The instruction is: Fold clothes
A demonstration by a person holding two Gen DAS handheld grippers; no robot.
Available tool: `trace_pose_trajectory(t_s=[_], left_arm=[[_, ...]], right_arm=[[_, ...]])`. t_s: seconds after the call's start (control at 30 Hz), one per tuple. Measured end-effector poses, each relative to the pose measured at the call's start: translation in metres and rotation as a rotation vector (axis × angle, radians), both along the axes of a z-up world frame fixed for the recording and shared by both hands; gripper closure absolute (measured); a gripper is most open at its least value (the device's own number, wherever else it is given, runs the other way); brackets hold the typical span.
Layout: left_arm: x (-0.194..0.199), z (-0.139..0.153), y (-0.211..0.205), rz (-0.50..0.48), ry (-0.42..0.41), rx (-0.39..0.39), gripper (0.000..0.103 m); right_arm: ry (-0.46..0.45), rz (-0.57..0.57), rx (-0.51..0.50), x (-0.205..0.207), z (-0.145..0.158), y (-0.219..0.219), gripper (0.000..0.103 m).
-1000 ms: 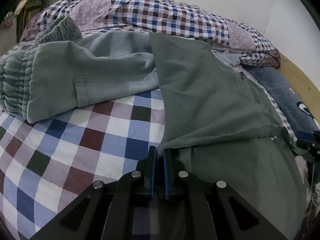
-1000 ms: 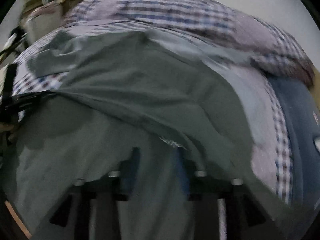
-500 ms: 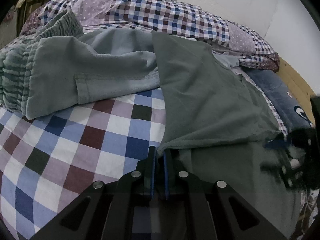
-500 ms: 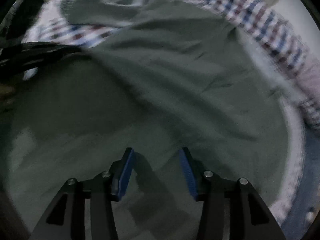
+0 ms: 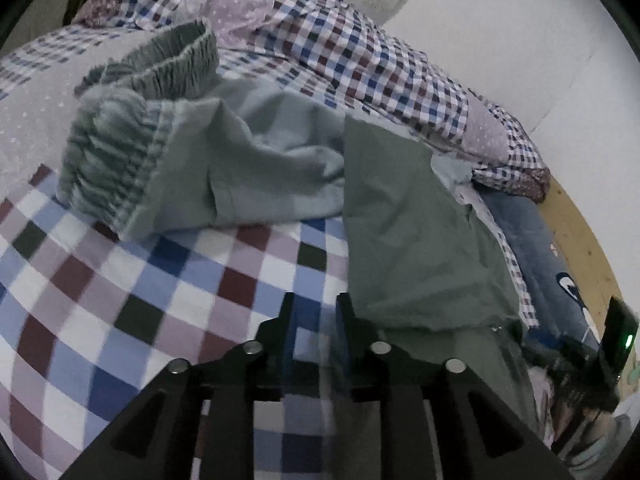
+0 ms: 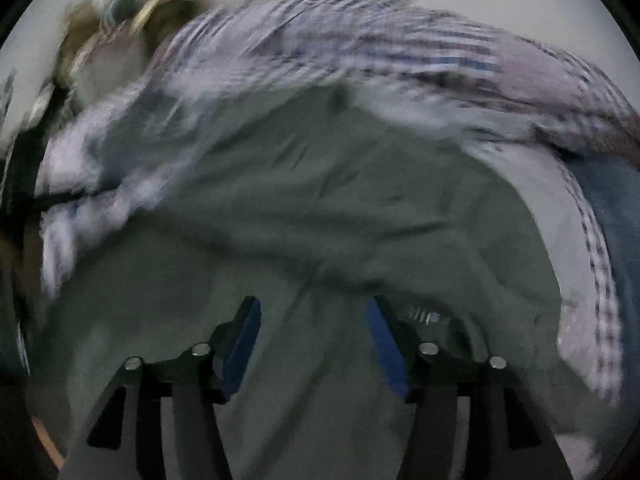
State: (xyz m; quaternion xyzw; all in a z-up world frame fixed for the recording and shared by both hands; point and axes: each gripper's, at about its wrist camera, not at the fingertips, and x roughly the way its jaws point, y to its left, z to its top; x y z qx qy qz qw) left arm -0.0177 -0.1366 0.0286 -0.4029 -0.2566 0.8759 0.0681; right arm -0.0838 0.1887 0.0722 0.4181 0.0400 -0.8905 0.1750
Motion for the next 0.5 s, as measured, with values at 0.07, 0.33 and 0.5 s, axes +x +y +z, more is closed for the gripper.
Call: trace_pose_trajectory(t_s=[0.07,0.33,0.5], left_arm=[[-0.004,-0.004,0.001,-0.001,-0.014,0.006,0.081],[-0.008,-0.008,0.005,-0.043,-0.035,0.001,0.081],[-0.013,-0.006,-0.003,-0.048,-0.019,0.017,0.08]], right_arm=[[0.018,-0.081,-0.052,-0.014,0.001,-0.007,0.037],[-0.191,-0.191,0.102,-0.046,-0.054,-0.024,0.04],[-0.189,-0.206,0.085,0.004,-0.063,-0.005,0.04]])
